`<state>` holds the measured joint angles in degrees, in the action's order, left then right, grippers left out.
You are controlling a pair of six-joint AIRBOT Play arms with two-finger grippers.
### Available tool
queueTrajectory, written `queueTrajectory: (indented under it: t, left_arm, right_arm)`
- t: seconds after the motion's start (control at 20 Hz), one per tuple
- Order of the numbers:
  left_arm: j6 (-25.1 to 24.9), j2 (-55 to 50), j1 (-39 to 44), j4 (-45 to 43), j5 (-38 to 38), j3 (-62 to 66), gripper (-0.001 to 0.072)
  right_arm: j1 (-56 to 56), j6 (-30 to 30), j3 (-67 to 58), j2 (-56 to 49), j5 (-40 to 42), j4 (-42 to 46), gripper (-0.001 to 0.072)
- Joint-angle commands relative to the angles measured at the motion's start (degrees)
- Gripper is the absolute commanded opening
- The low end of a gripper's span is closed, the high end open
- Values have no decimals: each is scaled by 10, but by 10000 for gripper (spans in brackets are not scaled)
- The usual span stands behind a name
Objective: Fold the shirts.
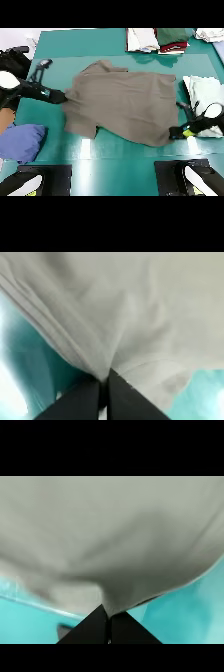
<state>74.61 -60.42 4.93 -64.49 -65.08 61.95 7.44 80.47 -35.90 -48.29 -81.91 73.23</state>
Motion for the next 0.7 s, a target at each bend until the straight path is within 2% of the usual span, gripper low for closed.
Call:
queueTrajectory:
  t: [0.0,0.15,0.35,0.5,0.65]
  left_arm:
    - [41,97,0,-57,11,76,29]
    - [75,179,0,-100,38,196,29]
    - [110,244,0,-103,70,353,29]
    - [130,252,0,-103,82,443,28]
    - [136,250,0,-103,89,475,27]
  right_arm:
    - [-22,1,-155,59,5,4,15]
    - [-8,1,-343,95,45,9,16]
    - [56,0,-552,109,62,9,15]
    - [113,-6,-659,108,52,9,15]
    - [133,-8,-729,83,26,8,15]
